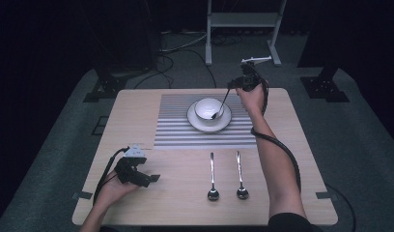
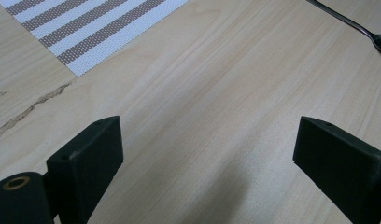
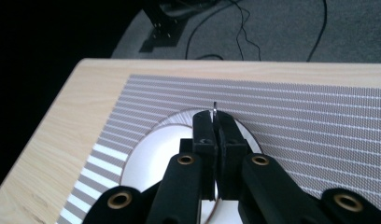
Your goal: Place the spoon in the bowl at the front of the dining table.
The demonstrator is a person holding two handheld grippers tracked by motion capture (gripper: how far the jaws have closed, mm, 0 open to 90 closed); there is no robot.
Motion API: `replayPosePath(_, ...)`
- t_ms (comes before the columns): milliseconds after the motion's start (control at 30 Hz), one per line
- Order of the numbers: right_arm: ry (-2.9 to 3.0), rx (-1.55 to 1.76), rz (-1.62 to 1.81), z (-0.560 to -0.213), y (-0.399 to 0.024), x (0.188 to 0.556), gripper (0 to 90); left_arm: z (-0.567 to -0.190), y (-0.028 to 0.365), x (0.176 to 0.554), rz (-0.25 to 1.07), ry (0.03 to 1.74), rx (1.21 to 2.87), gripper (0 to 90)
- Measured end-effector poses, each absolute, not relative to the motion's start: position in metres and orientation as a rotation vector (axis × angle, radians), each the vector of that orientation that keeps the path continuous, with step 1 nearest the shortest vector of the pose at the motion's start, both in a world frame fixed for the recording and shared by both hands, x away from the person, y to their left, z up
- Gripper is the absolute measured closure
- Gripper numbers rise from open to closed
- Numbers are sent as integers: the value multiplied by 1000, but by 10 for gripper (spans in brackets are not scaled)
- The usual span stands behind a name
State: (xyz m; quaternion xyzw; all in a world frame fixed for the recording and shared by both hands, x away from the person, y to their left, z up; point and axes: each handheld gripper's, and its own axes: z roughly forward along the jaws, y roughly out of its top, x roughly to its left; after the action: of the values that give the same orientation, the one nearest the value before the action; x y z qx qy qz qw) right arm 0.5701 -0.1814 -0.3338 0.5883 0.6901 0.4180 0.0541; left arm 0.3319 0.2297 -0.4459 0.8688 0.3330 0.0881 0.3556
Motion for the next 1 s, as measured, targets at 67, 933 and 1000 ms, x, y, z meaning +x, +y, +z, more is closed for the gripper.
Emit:
replayPosePath(67,2124,1791,1248,-337,-181,570,837,-446,230,332,230,861,2240,73)
replayPosePath(933,2241,1823,1119,-356,-193,567,675,-447,228,332,232,863,2243,73)
replayPosePath(1000,2251,1820,1126,-357,-196,567,666,-447,228,333,233,863,2245,73)
